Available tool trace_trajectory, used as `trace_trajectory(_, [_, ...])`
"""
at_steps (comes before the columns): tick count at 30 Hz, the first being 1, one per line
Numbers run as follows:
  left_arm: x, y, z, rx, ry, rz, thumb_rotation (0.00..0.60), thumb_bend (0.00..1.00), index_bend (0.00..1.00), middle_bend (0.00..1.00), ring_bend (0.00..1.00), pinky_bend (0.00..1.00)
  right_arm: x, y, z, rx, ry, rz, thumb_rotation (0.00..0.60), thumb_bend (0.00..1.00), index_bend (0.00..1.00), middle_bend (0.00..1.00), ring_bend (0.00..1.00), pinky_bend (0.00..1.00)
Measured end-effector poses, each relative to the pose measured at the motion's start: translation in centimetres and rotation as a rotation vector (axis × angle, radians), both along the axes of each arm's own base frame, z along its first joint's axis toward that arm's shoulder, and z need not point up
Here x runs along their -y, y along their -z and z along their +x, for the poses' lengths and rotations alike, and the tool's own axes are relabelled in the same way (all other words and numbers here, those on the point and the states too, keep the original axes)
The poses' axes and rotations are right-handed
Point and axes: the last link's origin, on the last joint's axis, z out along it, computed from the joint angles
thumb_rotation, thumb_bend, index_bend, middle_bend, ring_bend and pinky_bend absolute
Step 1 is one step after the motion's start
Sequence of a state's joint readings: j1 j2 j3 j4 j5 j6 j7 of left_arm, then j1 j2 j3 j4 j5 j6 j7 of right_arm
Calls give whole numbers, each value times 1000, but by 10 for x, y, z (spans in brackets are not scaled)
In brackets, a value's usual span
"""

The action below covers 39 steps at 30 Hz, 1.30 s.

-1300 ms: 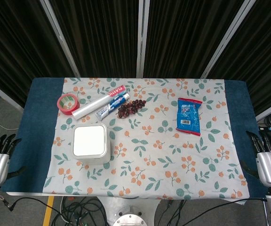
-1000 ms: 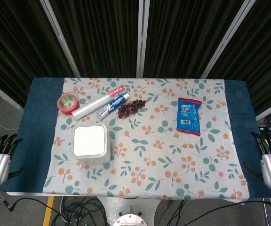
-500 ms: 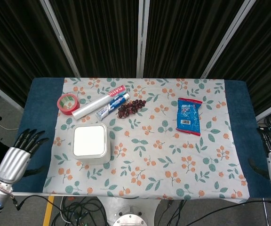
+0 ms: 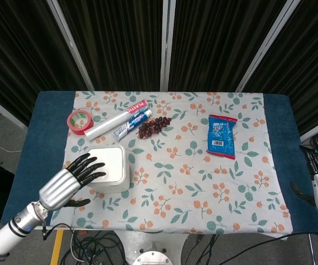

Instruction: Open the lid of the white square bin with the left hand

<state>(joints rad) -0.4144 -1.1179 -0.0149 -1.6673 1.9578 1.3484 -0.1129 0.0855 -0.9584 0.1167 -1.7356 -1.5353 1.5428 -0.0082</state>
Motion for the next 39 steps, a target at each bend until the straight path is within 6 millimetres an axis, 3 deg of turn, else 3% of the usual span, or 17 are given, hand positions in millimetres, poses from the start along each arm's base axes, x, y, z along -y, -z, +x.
trace_trajectory(8, [-19,18,8,-69,-22,-50,600,22,227,165,76,17,0,1,-4,2,12,6,600,141,18,123,0,0])
trace_trajectory(23, [-19,29,3,-108,-88,-83,600,18,311,275,146,26,-2,3,-7,14,17,14,600,141,18,123,0,0])
trace_trajectory(31, [-21,-2,3,24,-91,75,600,18,307,260,147,27,-4,2,-8,21,14,5,600,141,18,123,0,0])
trace_trajectory(39, [-8,-57,-30,140,-227,304,600,18,297,244,146,26,-5,2,-10,29,14,4,600,141,18,123,0,0])
